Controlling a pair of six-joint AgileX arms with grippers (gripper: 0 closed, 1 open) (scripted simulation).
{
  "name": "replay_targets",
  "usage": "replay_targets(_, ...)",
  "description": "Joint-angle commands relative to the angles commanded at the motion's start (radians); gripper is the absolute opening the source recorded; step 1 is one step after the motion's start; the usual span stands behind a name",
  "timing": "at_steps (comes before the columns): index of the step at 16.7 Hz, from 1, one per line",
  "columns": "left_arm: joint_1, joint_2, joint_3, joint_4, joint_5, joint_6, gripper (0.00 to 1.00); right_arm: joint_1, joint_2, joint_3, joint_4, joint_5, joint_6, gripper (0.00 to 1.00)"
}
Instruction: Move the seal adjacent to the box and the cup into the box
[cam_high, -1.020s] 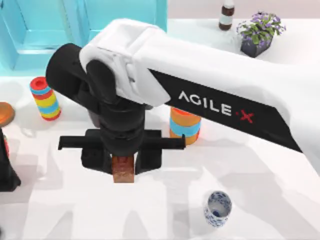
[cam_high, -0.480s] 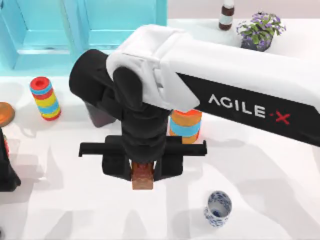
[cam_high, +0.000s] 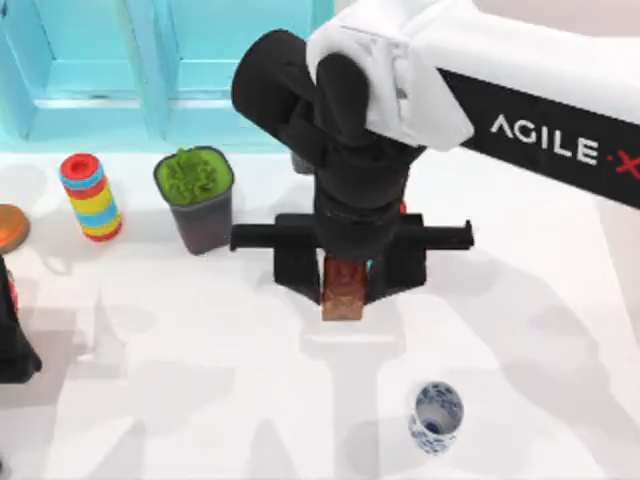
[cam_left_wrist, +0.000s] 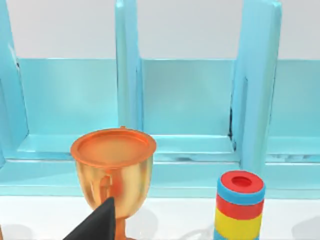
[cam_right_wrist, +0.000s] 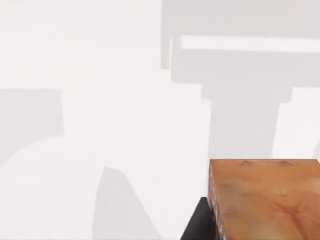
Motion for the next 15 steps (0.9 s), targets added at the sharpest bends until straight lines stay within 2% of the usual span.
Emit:
replay_targets(9, 0.0, 0.0, 0.0, 0.0, 0.0, 0.0, 1.0, -0.58, -0.141, -0.156, -0.017, -0.002, -0.583, 0.0)
replay_targets(12, 0.0, 0.0, 0.0, 0.0, 0.0, 0.0, 1.0, -0.66, -0.168, -0.185, -0.019, 0.0, -0.662, 0.0)
replay_targets(15, 0.0, 0.0, 0.0, 0.0, 0.0, 0.0, 1.0, -0.665, -0.17, -0.187, -0.019, 0.0, -0.667, 0.0)
